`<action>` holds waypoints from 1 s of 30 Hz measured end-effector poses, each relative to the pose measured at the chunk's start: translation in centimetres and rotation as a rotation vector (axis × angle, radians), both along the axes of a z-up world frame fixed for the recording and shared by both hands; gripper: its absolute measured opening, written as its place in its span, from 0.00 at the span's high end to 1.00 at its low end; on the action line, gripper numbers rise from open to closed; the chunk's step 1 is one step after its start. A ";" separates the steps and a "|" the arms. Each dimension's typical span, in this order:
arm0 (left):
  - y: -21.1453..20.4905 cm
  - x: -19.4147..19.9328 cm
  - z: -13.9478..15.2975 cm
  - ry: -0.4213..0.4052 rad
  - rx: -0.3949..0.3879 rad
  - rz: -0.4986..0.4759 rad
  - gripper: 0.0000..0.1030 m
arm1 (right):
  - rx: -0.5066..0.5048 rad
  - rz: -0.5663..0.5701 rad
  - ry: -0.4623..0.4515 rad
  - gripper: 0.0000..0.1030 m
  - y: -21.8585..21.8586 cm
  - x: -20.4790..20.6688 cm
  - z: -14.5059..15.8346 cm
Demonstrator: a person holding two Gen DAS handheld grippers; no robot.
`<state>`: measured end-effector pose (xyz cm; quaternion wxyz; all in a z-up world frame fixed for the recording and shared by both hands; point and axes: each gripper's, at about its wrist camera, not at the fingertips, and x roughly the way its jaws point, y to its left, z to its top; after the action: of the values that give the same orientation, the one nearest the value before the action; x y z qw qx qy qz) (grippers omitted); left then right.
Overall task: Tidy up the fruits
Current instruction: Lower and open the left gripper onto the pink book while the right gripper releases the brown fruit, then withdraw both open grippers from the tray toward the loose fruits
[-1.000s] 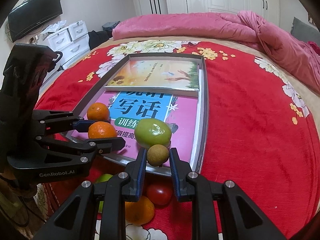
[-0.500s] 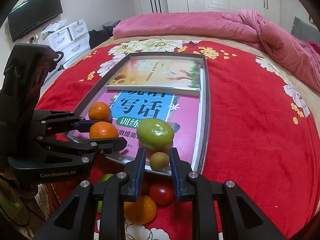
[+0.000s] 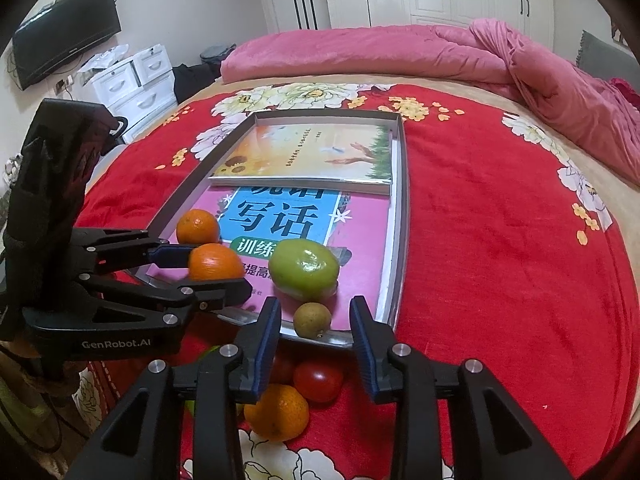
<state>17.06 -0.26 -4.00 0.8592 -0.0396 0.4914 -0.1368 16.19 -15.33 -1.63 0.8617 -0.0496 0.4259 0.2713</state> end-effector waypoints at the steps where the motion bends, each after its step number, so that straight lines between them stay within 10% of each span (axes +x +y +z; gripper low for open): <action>1: 0.0 0.0 0.1 -0.002 0.001 -0.001 0.47 | 0.000 0.001 0.000 0.66 0.0 0.0 0.0; 30: 0.8 -2.8 5.1 -0.128 -0.084 0.025 0.30 | 0.020 -0.033 -0.039 0.47 -1.1 -0.7 1.8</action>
<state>14.28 0.55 1.08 0.8882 -0.0728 0.4286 -0.1485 15.50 -16.44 0.15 0.8747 -0.0392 0.4068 0.2605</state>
